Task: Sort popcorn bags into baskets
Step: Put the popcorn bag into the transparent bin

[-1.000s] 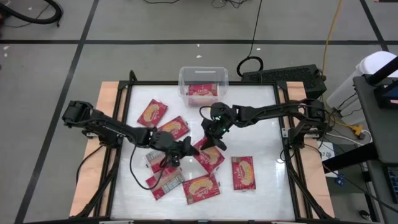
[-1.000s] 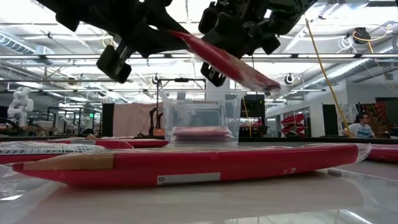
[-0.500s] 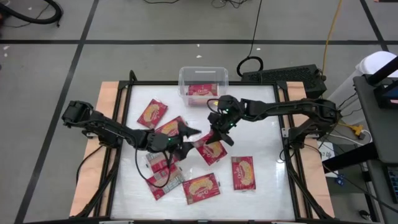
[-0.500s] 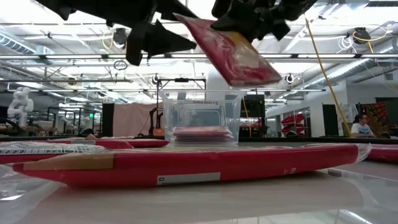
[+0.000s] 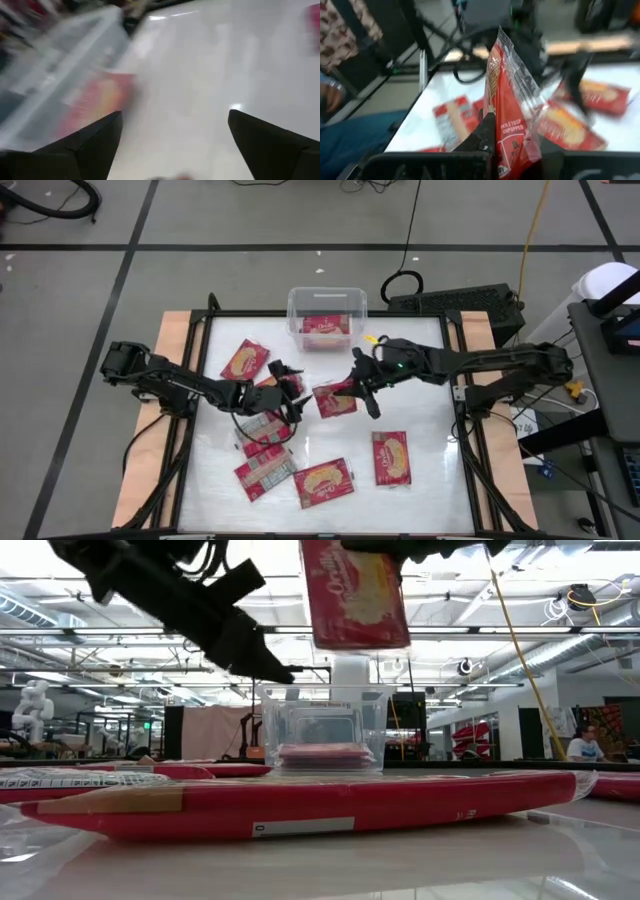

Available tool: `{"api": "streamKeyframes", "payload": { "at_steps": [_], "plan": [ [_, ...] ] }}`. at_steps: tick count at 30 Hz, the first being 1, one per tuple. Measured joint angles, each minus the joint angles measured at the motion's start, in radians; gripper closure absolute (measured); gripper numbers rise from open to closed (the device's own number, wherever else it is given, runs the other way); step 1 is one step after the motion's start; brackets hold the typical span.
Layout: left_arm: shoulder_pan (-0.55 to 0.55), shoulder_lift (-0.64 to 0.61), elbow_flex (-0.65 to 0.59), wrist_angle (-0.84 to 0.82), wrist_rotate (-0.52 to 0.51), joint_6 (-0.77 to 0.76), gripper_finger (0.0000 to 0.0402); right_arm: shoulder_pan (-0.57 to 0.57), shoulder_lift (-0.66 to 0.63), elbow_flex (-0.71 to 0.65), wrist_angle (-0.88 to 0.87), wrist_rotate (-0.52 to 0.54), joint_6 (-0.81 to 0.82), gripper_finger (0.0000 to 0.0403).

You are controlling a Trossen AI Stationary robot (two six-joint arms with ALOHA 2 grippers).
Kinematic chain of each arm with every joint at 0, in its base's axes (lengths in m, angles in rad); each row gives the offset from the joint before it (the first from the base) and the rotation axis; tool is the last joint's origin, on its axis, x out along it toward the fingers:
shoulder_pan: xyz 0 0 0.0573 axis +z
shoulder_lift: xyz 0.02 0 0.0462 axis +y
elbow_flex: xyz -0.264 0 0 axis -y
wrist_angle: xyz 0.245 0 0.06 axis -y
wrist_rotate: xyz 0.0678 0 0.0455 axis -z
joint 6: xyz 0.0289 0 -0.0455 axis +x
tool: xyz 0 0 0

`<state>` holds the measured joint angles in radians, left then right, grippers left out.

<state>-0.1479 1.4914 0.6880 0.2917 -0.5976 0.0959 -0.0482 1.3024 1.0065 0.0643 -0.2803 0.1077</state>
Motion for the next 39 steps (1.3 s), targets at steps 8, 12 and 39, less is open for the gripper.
{"api": "streamKeyframes", "payload": {
  "at_steps": [8, 12, 39],
  "plan": [
    [-0.017, 0.0, -0.103, 0.307, 0.283, -0.108, 0.0094, 0.044, -0.067, -0.232, 0.443, 0.207, -0.048, 0.0393],
    [-0.019, 0.0, -0.141, 0.439, 0.333, -0.152, 0.011, 0.044, -0.067, -0.342, 0.688, 0.274, -0.068, 0.0393],
    [0.027, 0.001, -0.147, 0.87, 0.399, -0.097, 0.0052, 0.131, 0.006, -0.532, 1.41, 0.436, -0.222, 0.0393]
  ]
}}
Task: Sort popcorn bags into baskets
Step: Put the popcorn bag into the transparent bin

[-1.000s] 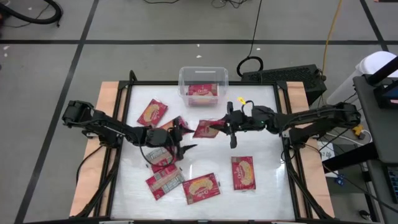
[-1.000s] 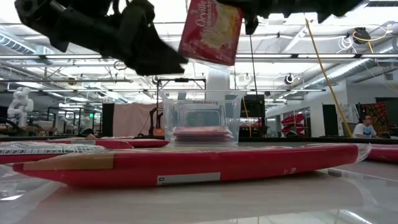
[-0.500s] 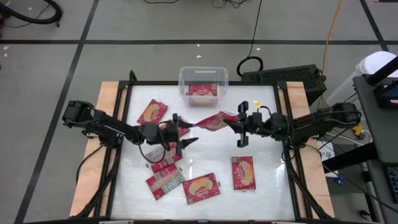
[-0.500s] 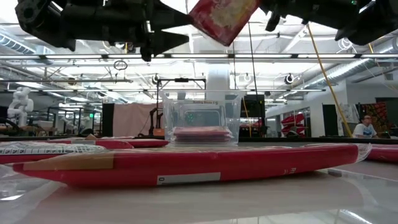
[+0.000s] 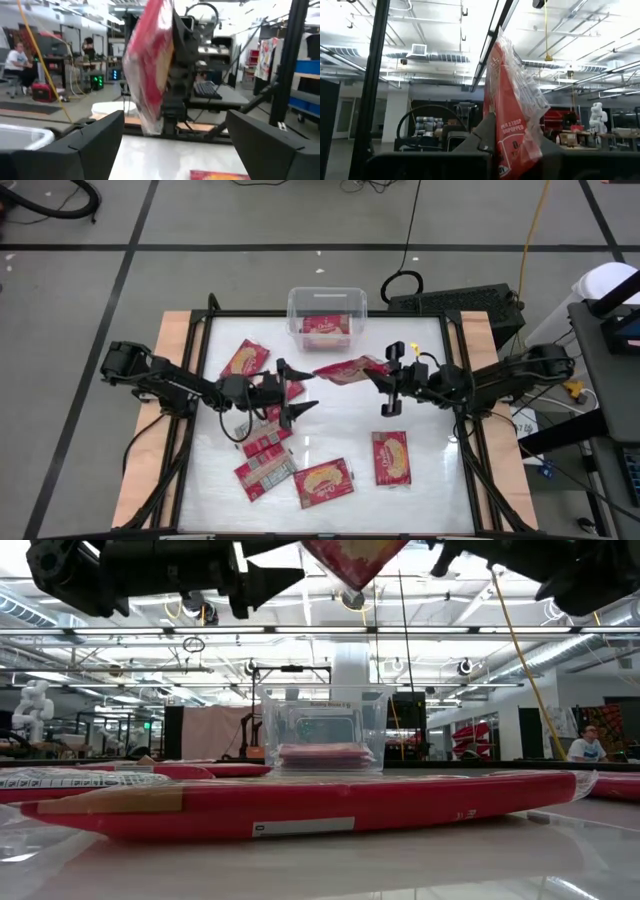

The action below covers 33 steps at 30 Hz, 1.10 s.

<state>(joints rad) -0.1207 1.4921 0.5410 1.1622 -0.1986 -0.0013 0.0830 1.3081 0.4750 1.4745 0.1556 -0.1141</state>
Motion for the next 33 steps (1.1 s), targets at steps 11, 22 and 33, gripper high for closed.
{"api": "streamKeyframes", "payload": {
  "at_steps": [11, 22, 33],
  "plan": [
    [0.057, 0.0, 0.001, 0.012, 0.138, -0.029, 0.0121, -0.002, 0.219, 0.131, 0.091, -0.057, 0.022, 0.0393],
    [0.06, 0.0, 0.001, 0.02, 0.146, -0.019, 0.0311, -0.003, 0.237, 0.17, 0.08, -0.057, 0.034, 0.0393],
    [0.119, 0.0, -0.042, -0.016, 0.152, -0.05, 0.0363, 0.01, 0.213, 0.167, -0.107, 0.045, 0.159, 0.0333]
  ]
}}
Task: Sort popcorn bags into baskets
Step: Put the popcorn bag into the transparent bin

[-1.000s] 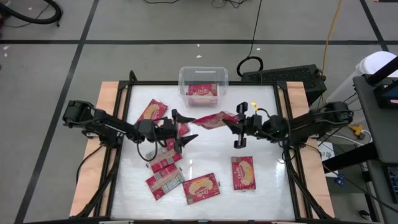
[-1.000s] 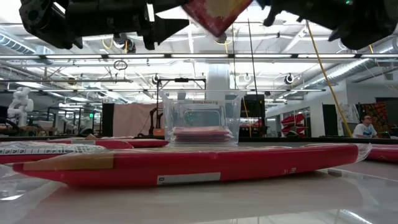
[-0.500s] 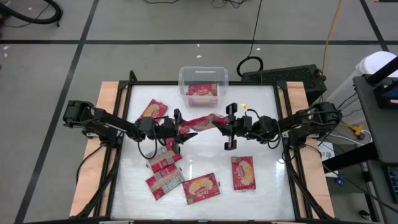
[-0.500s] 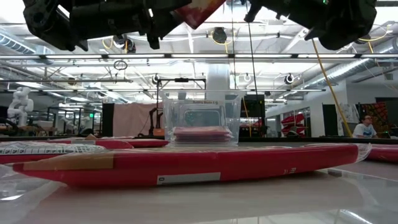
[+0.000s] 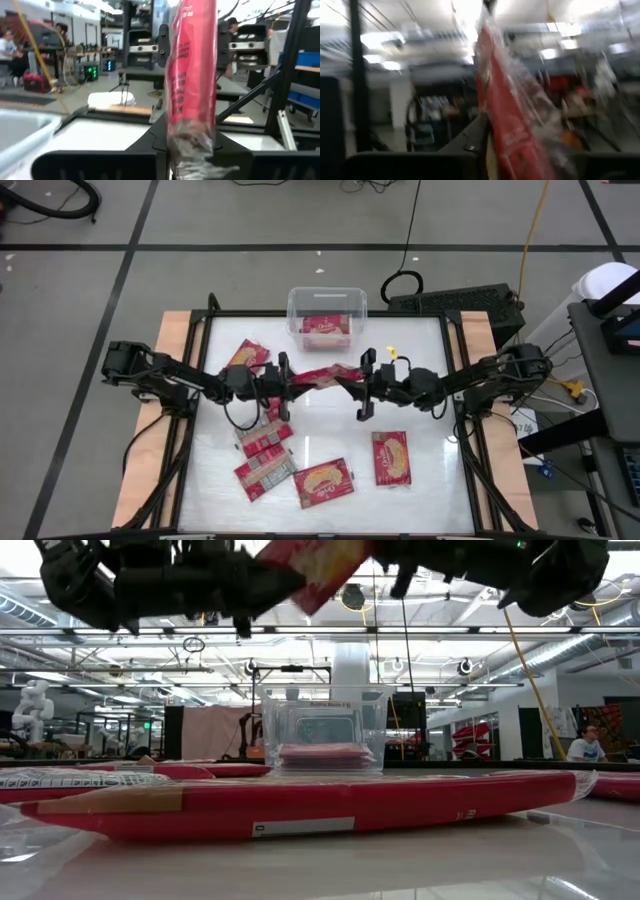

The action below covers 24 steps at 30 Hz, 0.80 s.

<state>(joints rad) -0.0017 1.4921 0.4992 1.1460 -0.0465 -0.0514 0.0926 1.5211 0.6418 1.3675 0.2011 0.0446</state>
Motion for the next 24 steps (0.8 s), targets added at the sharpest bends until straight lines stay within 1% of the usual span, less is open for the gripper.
{"api": "streamKeyframes", "payload": {
  "at_steps": [2, 4, 9, 13, 15, 17, 24],
  "plan": [
    [0.011, 0.0, -0.04, 0.018, -0.002, -0.026, 0.0373, 0.001, -0.04, -0.002, -0.136, 0.052, 0.042, 0.031],
    [0.025, -0.001, -0.088, 0.041, -0.003, -0.053, 0.0384, 0.001, -0.099, -0.002, -0.311, 0.096, 0.089, 0.0287],
    [0.067, -0.002, -0.188, 0.059, 0.013, -0.127, 0.0381, 0.001, -0.255, -0.002, -0.709, 0.14, 0.182, 0.0244],
    [0.081, -0.003, -0.21, 0.011, 0.079, -0.162, 0.0373, 0.001, -0.338, -0.002, -0.884, 0.141, 0.255, 0.0228],
    [0.08, -0.003, -0.207, -0.052, 0.108, -0.164, 0.0371, -0.003, -0.357, 0.014, -0.961, 0.141, 0.306, 0.0225],
    [0.08, -0.003, -0.195, -0.108, 0.142, -0.165, 0.0371, -0.007, -0.363, 0.059, -1.061, 0.14, 0.318, 0.0224],
    [0.08, -0.003, -0.117, -0.336, 0.179, -0.139, 0.0369, -0.008, -0.3, 0.287, -1.328, 0.138, 0.246, 0.0224]
  ]
}}
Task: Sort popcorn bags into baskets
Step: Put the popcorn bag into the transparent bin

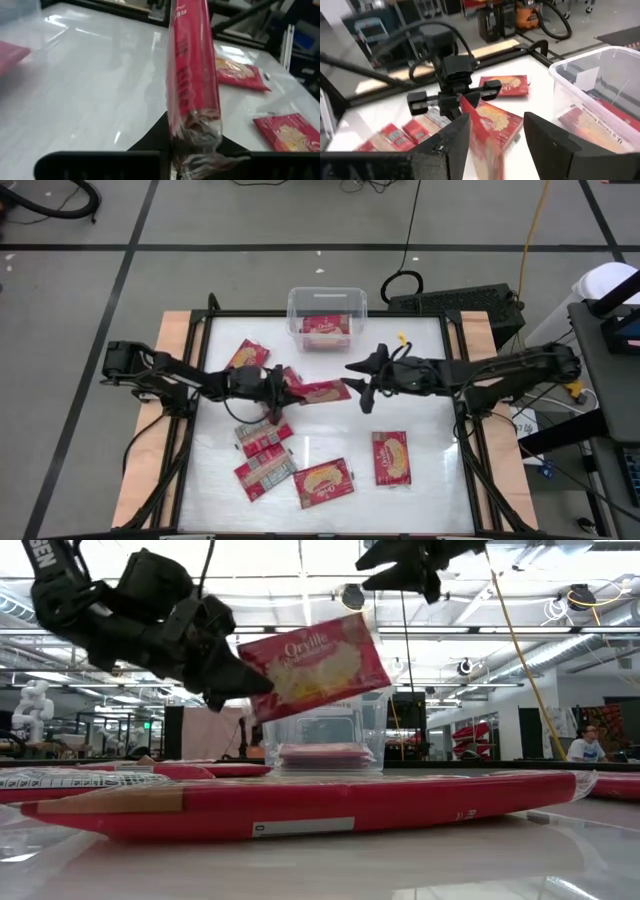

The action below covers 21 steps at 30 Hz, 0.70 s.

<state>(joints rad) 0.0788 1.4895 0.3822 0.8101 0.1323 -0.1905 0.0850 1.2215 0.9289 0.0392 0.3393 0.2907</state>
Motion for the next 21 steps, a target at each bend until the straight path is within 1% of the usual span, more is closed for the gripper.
{"api": "streamKeyframes", "payload": {
  "at_steps": [3, 5, 10, 12, 15, 18, 21],
  "plan": [
    [-0.001, 0.0, 0.051, -0.128, 0.004, 0.036, 0.0368, -0.008, 0.042, 0.064, -0.072, -0.001, -0.013, 0.0224],
    [-0.002, 0.0, 0.088, -0.215, 0.005, 0.057, 0.0368, -0.014, 0.076, 0.082, -0.098, -0.006, -0.011, 0.0224],
    [-0.002, 0.0, 0.174, -0.419, -0.003, 0.115, 0.0367, -0.037, 0.173, 0.082, -0.133, -0.134, 0.035, 0.0224],
    [-0.002, 0.0, 0.191, -0.442, -0.003, 0.129, 0.0367, -0.038, 0.217, 0.082, -0.149, -0.157, 0.036, 0.0224],
    [-0.002, 0.0, 0.201, -0.453, -0.004, 0.142, 0.0367, -0.038, 0.27, 0.082, -0.189, -0.162, 0.032, 0.0224],
    [-0.002, 0.0, 0.201, -0.472, -0.006, 0.16, 0.0367, -0.038, 0.311, 0.082, -0.232, -0.187, 0.023, 0.0225],
    [-0.002, 0.0, 0.201, -0.481, -0.009, 0.18, 0.0367, -0.038, 0.336, 0.081, -0.241, -0.187, 0.006, 0.0231]
  ]
}}
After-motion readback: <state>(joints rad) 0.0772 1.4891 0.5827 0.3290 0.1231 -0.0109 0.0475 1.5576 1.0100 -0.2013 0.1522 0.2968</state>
